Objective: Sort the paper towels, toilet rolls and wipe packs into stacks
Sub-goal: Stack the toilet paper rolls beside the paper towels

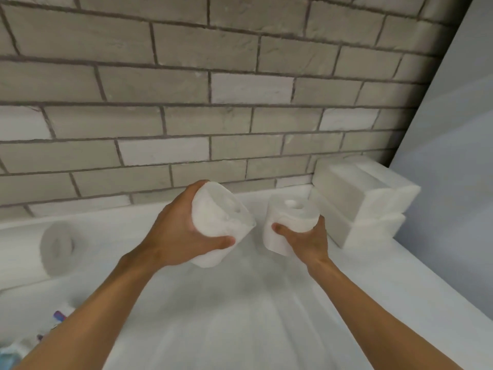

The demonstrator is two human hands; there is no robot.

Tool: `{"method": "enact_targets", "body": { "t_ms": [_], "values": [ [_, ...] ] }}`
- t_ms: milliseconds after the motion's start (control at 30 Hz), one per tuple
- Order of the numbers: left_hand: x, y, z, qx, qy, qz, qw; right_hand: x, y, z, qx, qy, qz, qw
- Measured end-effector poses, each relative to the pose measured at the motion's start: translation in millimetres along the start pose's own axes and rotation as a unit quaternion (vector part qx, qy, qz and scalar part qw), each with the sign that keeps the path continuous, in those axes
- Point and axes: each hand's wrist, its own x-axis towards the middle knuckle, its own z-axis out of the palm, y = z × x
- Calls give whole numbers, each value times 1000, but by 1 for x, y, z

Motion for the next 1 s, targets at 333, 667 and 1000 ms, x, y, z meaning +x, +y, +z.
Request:
{"method": "enact_targets", "body": {
  "t_ms": [333, 667, 1000],
  "values": [
    [68, -13, 99, -24, 58, -84, 994, 85, 34, -2, -35, -3, 31, 999],
    [106, -33, 167, -39, 52, -131, 989, 132, 51, 13, -101, -8, 2, 995],
    [108, -55, 220, -93, 122, -156, 976, 133, 74, 13, -170, -45, -8, 984]
  ]
}}
